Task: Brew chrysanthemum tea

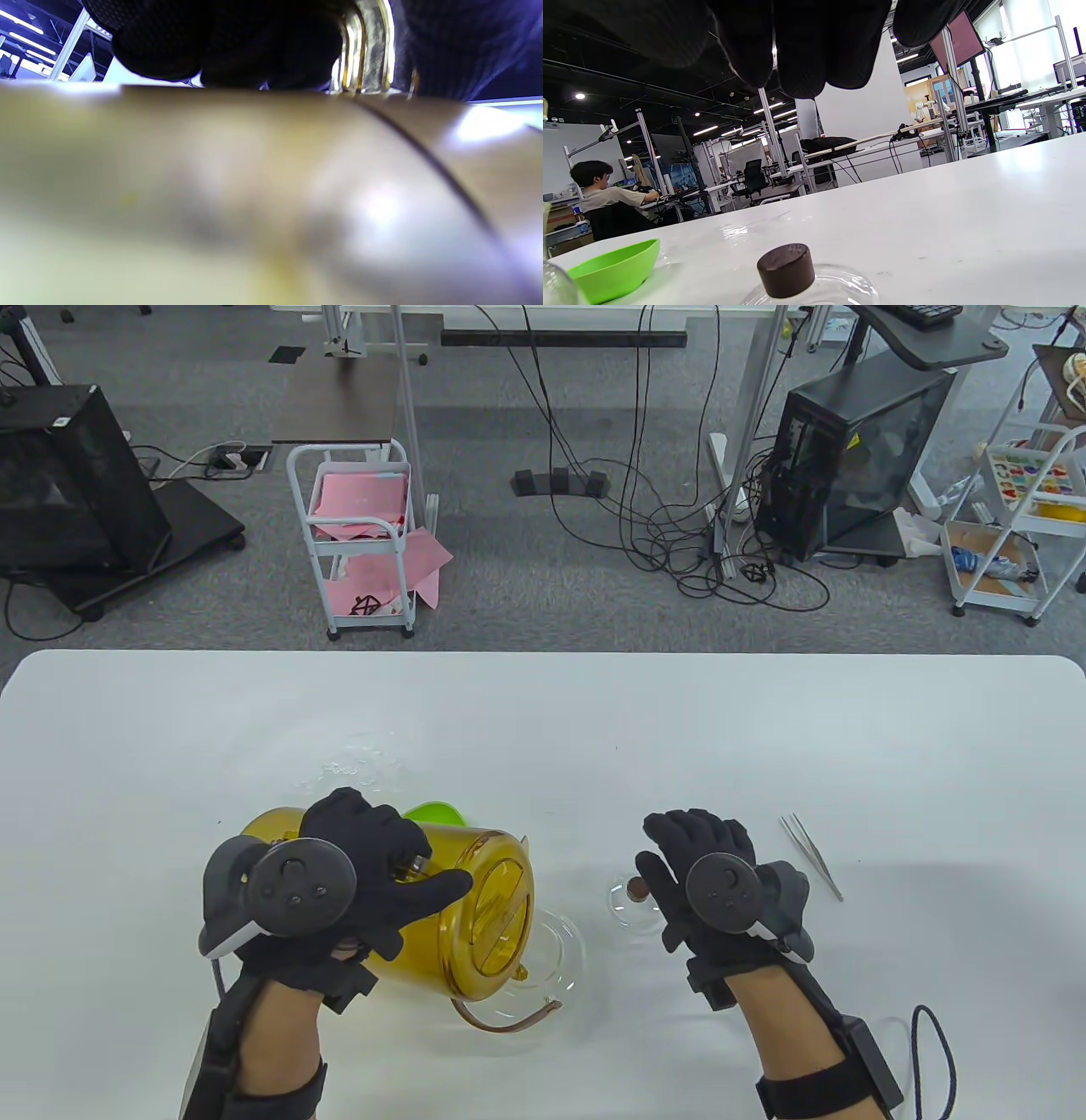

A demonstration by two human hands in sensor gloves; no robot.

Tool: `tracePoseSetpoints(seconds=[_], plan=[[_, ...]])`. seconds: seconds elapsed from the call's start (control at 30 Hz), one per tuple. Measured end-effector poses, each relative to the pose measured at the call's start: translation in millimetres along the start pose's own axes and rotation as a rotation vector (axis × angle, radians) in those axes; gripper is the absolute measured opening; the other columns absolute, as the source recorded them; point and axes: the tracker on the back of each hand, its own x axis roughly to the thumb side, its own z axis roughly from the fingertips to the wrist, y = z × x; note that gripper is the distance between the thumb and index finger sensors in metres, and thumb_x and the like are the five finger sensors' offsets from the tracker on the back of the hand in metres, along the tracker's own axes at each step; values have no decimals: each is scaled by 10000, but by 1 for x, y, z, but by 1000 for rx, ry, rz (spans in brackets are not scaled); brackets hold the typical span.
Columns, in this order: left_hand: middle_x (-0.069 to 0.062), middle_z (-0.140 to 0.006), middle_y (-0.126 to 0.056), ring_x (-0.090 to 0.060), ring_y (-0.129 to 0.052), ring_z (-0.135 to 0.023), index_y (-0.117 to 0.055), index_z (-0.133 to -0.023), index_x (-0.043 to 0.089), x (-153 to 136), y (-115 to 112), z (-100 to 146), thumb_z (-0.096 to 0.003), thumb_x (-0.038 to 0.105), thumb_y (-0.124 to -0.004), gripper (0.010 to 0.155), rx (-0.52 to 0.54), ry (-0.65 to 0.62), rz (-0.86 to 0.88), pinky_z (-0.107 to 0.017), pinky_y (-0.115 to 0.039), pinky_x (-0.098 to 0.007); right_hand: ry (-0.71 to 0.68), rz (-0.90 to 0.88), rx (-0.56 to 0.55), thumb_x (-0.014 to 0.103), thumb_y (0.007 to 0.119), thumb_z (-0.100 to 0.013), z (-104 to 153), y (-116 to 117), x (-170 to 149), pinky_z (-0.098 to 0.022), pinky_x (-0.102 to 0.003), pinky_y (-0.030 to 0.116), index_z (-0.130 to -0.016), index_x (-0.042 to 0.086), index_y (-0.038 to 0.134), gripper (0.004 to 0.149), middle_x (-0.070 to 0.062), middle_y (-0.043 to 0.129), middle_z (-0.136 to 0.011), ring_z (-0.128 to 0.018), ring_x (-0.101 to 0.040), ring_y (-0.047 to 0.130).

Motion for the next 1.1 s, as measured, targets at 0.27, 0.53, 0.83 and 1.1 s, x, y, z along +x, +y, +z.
tracePoseSetpoints(seconds=[0.27, 0.53, 0.83, 1.1], plan=[[-55, -515, -1014, -347, -918, -537, -978, -601, 223, 11, 0, 2, -439, 730, -916, 536, 8, -37, -35, -738, -532, -699, -5, 3, -3, 542, 671, -573, 0, 0, 1, -726, -667, 512, -1061, 269, 689, 559, -68, 694, -1079, -1035, -393, 708], [-52, -516, -1016, -342, -922, -537, -979, -601, 225, 21, -8, -1, -438, 731, -917, 535, -17, -61, -51, -737, -534, -698, -5, -1, -7, 540, 671, -574, 1, 0, 0, -726, -667, 512, -1058, 272, 697, 554, -67, 694, -1079, -1036, -393, 707], [-54, -522, -1015, -344, -920, -544, -978, -605, 222, 30, -12, -2, -437, 725, -920, 533, -19, -90, -77, -740, -525, -699, -8, 1, -6, 540, 672, -573, 1, 0, 0, -726, -666, 513, -1055, 276, 703, 550, -66, 697, -1077, -1036, -394, 707], [-54, -522, -1016, -344, -921, -545, -978, -605, 223, 36, -15, -2, -435, 725, -920, 533, -27, -104, -89, -741, -522, -699, -9, 1, -7, 540, 672, -573, 1, 0, 0, -725, -667, 513, -1056, 276, 702, 551, -69, 698, -1077, -1036, -392, 708]])
